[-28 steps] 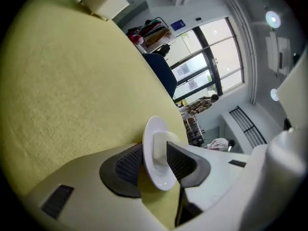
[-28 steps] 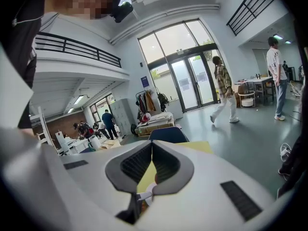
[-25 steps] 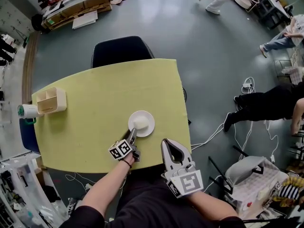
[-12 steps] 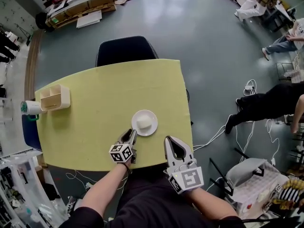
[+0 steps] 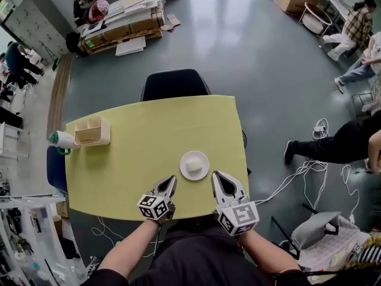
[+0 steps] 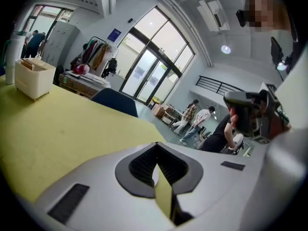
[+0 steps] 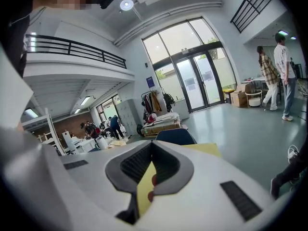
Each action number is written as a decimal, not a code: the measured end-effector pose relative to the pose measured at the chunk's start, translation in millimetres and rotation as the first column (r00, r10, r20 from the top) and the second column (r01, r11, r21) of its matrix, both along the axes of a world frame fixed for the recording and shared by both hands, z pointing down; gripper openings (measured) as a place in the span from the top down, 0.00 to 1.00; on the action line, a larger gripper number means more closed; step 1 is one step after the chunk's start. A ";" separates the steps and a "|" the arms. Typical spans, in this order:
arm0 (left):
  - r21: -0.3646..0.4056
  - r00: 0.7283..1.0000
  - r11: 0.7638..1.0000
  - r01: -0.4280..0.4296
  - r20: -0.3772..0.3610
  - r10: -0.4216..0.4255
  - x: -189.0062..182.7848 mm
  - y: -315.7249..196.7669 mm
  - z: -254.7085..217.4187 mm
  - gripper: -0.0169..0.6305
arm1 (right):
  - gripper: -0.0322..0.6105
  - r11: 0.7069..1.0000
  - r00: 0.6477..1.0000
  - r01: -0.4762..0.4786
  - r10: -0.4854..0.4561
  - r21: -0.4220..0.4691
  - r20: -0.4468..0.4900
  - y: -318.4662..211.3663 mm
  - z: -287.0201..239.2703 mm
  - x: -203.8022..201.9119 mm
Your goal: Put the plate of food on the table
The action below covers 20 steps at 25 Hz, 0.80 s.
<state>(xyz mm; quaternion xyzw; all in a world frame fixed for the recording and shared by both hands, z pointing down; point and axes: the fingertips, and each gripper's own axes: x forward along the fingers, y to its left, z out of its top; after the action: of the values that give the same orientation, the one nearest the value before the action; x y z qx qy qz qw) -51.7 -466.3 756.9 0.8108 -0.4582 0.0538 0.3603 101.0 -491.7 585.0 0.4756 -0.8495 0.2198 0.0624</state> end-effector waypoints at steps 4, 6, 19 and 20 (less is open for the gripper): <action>0.109 0.997 0.993 -0.042 -0.061 0.049 4.8 4.9 -68.1 0.96 | 0.93 0.998 0.998 0.057 -0.057 0.026 -0.016 9.0 -12.3 -9.8; 0.176 0.993 0.982 -0.071 -0.080 0.086 7.5 10.4 -103.5 0.96 | 0.93 0.997 0.997 0.074 -0.074 0.037 -0.018 15.9 -19.3 -14.3; 0.459 0.986 0.876 -0.147 0.002 0.164 10.6 39.3 -250.4 0.96 | 0.93 0.977 0.988 0.156 -0.156 0.146 -0.012 29.2 -75.5 -41.4; 0.463 0.987 0.874 -0.143 0.003 0.160 11.1 38.6 -256.3 0.96 | 0.93 0.976 0.988 0.156 -0.156 0.152 -0.014 28.4 -79.4 -41.8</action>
<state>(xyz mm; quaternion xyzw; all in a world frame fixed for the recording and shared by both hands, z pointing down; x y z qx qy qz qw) -40.6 -427.7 500.5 0.9074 -0.3864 -0.0429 0.1597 59.2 -463.3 505.6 0.4110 -0.8985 0.1480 0.0438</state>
